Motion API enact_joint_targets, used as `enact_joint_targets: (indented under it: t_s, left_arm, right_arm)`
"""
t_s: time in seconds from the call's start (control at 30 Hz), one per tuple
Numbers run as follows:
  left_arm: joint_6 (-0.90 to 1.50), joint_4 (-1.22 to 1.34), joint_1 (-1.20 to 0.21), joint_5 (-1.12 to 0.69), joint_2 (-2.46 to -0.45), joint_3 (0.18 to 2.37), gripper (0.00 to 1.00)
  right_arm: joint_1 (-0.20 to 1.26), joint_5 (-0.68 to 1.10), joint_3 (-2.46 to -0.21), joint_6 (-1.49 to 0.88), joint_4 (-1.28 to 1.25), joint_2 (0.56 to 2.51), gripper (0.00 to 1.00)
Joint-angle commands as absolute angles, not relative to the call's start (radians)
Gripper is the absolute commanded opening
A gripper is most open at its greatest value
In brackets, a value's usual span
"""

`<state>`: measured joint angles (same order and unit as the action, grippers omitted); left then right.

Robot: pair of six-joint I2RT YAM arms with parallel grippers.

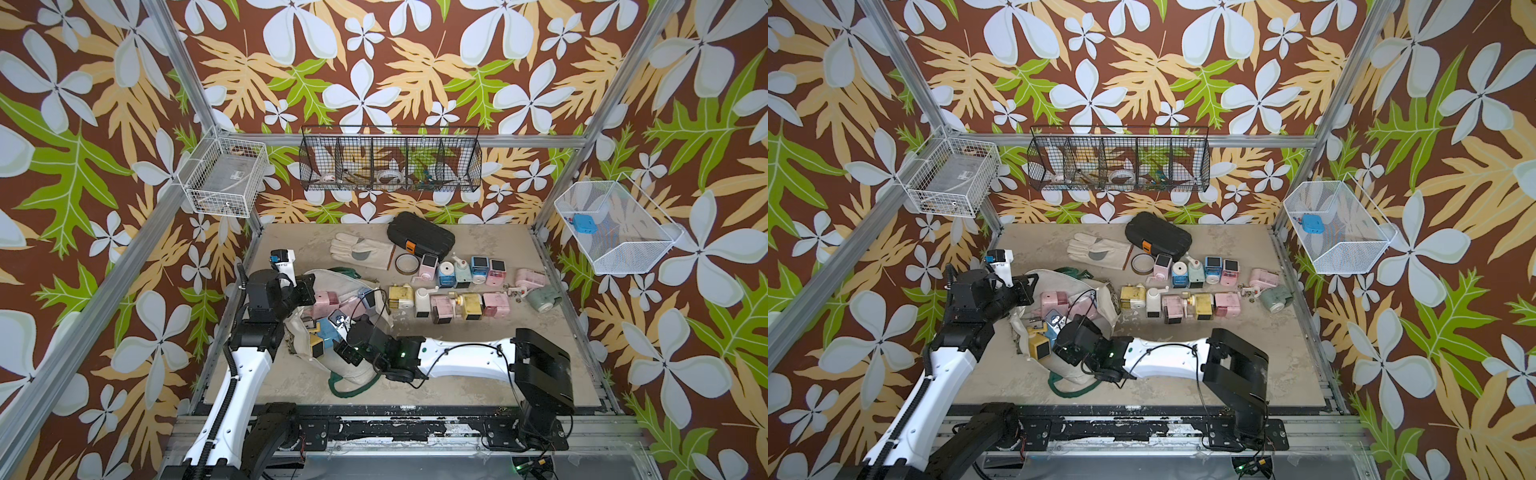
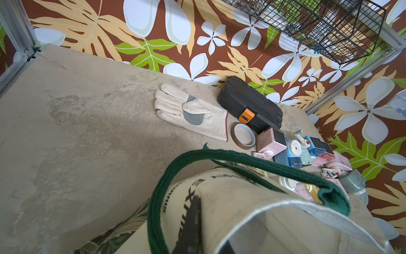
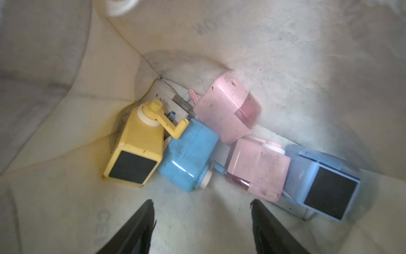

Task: Take out the pencil sharpeners from the tote bags
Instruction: Pick up the pencil sharpener from the canvas bag.

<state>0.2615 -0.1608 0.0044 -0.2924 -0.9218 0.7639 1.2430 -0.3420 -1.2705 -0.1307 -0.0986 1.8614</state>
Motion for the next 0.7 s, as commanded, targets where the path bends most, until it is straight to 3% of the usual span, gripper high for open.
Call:
enact_joint_targets:
  t_s: [0.0, 0.33, 0.67]
  left_arm:
    - [0.258, -0.126, 0.006, -0.314, -0.915, 0.777, 0.0]
    - [0.259, -0.127, 0.006, -0.319, -0.914, 0.783, 0.0]
    - [0.259, -0.127, 0.006, -0.311, -0.916, 0.782, 0.0]
  right_arm:
    - [1.233, -0.378, -1.342, -0.115, -0.084, 1.917, 0.78]
    - [1.116, -0.206, -1.453, -0.272, -0.166, 2.042, 0.96]
    - [1.101, -0.227, -1.591, -0.503, -0.169, 2.161, 1.0]
